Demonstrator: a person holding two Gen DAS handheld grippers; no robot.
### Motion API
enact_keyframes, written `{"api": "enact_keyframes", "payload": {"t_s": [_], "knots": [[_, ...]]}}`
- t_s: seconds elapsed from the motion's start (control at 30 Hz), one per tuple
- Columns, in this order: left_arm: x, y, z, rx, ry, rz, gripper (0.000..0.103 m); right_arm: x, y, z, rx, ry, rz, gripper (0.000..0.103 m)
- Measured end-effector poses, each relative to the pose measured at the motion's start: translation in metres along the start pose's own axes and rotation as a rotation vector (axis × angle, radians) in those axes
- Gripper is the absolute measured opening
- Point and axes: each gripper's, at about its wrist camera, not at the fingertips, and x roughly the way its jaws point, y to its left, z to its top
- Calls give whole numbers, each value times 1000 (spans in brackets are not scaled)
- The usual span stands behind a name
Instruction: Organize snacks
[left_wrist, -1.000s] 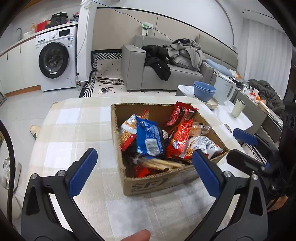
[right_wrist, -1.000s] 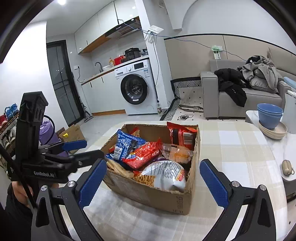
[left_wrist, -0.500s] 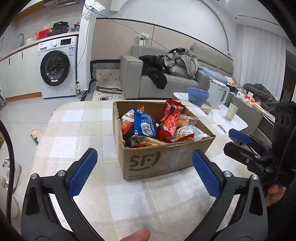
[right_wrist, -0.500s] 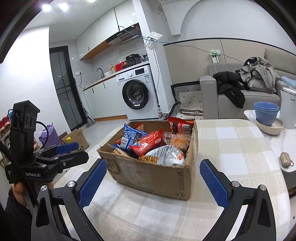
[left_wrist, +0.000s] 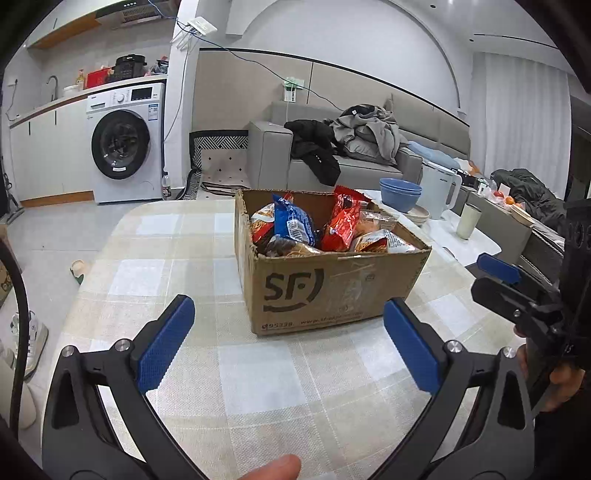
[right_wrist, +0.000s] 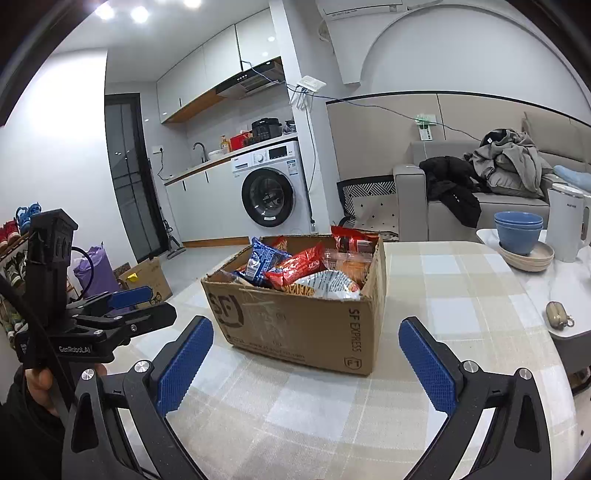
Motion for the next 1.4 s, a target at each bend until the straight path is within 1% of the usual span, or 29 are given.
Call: {"api": "enact_keyframes", "payload": {"t_s": [0.13, 0.3, 0.57, 0.77, 0.9, 1.03, 1.27, 1.4], "knots": [[2, 1, -7, 7, -10, 17, 102, -7, 1, -11, -8, -26, -10, 102], [6, 5, -14, 23, -12, 16, 102, -10, 9, -20, -43, -42, -6, 102], [8, 10, -28, 32, -31, 9, 102, -9, 11, -30, -53, -37, 0, 102], [9, 11, -33, 37, -55, 37, 102, -10, 11, -32, -57, -37, 11, 103], [14, 12, -36, 33, -45, 45, 102, -11, 11, -31, -52, -50, 7, 103], [15, 12, -36, 30, -55, 43, 102, -14, 12, -31, -57, -67, -8, 103], [14, 14, -38, 18, -82, 42, 102, -15, 16, -32, -77, -68, -14, 103], [14, 13, -39, 21, -80, 43, 102, -15, 14, -31, -70, -70, -12, 103]]}}
